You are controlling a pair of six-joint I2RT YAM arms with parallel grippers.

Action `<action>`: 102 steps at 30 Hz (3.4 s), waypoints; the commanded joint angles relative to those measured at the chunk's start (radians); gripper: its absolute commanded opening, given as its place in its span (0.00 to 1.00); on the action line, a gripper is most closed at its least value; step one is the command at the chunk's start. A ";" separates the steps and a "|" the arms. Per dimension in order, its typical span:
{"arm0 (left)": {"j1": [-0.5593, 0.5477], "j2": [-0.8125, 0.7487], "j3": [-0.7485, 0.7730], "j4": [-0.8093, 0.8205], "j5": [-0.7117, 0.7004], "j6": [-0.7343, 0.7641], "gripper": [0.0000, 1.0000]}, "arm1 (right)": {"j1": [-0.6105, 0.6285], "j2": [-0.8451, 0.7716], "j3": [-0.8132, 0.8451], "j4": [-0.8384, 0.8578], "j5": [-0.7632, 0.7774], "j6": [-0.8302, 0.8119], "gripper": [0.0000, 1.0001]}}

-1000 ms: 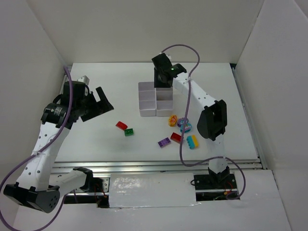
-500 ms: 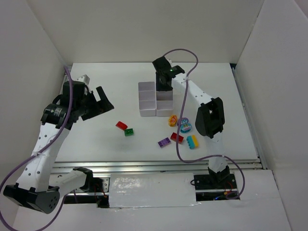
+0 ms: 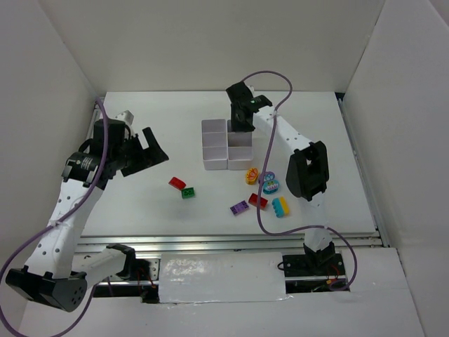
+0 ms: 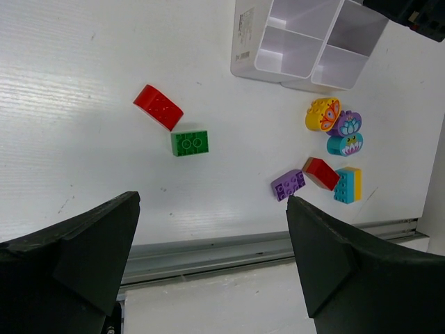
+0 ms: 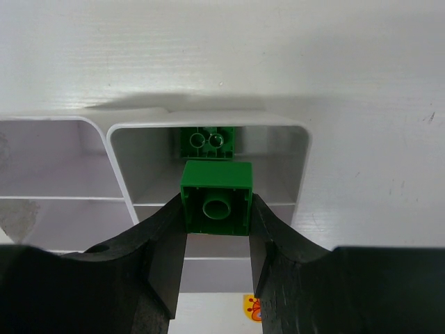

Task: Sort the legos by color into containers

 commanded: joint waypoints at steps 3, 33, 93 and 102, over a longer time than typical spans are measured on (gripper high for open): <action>0.005 -0.014 -0.007 0.044 0.029 0.027 0.99 | -0.010 -0.014 0.008 0.057 0.022 -0.005 0.19; 0.011 0.035 0.122 -0.164 -0.325 -0.192 0.99 | 0.261 -0.213 -0.108 0.030 -0.118 0.036 0.86; 0.027 -0.090 0.042 -0.095 -0.315 -0.141 1.00 | 0.158 -0.192 -0.060 0.131 0.041 0.027 0.17; 0.027 -0.073 0.048 -0.089 -0.253 -0.090 1.00 | 0.044 -0.020 0.076 0.114 0.103 -0.001 0.19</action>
